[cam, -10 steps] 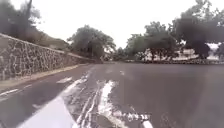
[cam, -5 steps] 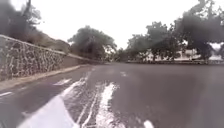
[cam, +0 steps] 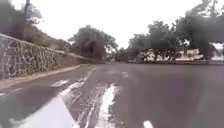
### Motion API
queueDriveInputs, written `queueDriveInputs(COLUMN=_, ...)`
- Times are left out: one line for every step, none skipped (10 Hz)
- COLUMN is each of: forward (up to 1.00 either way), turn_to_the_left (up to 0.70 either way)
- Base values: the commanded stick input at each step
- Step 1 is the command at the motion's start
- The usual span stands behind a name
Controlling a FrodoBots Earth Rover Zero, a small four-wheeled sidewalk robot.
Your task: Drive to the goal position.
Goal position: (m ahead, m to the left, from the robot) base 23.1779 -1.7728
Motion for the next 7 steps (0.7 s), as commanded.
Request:
queueDriveInputs(forward=0.50, turn_to_the_left=0.00)
queueDriveInputs(forward=0.50, turn_to_the_left=0.00)
queueDriveInputs(forward=0.50, turn_to_the_left=0.00)
queueDriveInputs(forward=0.50, turn_to_the_left=0.00)
queueDriveInputs(forward=0.50, turn_to_the_left=0.00)
queueDriveInputs(forward=0.50, turn_to_the_left=0.00)
queueDriveInputs(forward=0.50, turn_to_the_left=0.00)
